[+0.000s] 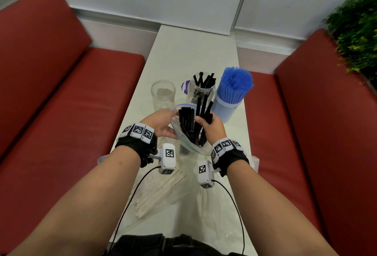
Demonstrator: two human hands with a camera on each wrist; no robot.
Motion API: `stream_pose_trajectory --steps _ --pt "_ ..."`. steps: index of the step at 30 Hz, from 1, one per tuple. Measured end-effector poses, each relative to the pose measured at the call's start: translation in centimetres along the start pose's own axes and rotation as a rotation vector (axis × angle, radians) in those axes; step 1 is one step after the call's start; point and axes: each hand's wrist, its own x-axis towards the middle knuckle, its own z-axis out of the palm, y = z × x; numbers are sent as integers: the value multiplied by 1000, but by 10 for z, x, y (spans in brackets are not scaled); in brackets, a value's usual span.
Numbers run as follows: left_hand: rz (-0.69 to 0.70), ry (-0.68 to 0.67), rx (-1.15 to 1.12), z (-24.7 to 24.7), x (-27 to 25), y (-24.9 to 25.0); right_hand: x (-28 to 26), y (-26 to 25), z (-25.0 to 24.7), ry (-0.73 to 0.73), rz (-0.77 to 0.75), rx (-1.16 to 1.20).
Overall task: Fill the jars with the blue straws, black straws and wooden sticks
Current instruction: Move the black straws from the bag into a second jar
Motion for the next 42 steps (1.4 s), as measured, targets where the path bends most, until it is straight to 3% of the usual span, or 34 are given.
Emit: stream_pose_trajectory --steps 11,15,19,22,26,37,42 --pt "-8 8 -10 -7 4 5 0 5 3 48 31 -34" --pt "-9 16 2 -8 7 8 8 -26 -3 12 37 -9" --pt "-11 3 7 -8 11 11 31 -93 -25 -25 -77 109" --pt "-13 -10 -4 -9 14 13 59 -141 -41 94 -253 339" --pt "-33 -1 -23 -11 17 13 101 -170 -48 217 -417 363" --pt "-28 10 -47 -22 37 19 155 -107 -12 265 -223 218" --pt "-33 -10 -25 -22 42 23 166 -70 2 203 -58 180"
